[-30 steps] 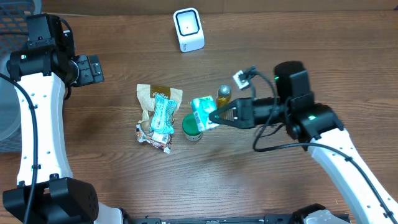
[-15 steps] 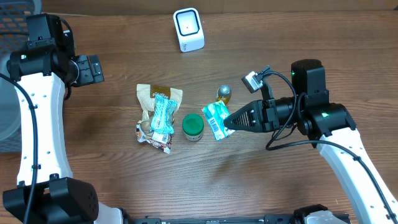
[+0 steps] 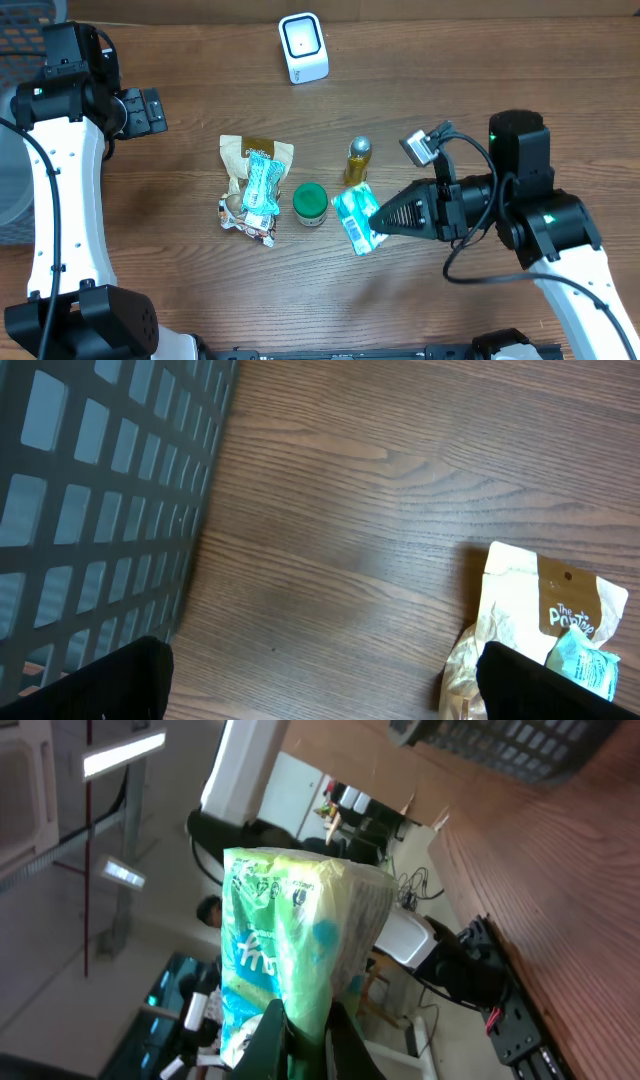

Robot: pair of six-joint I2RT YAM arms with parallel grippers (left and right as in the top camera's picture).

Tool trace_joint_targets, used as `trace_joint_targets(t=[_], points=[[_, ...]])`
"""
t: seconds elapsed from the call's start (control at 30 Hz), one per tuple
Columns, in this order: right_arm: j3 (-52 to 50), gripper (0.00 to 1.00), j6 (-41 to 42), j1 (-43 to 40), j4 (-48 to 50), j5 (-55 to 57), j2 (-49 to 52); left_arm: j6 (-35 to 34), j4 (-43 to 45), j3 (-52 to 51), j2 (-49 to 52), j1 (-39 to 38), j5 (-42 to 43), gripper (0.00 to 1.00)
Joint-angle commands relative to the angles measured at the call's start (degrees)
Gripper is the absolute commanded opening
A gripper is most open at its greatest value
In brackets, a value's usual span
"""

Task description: Scan the item barcode

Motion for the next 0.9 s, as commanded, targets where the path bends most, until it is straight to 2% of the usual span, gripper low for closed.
trace_joint_targets(t=[0.0,0.87], points=[[0.76,0.04,-0.24,0.61,-0.17,-1.9,-2.16,1.25,0.04,1.07,-0.72,0.2,-0.28,1.0],[0.76,0.04,-0.48,0.61,-1.36,-1.88,-2.78,1.25,0.04,1.07,-0.72,0.2,-0.28,1.0]])
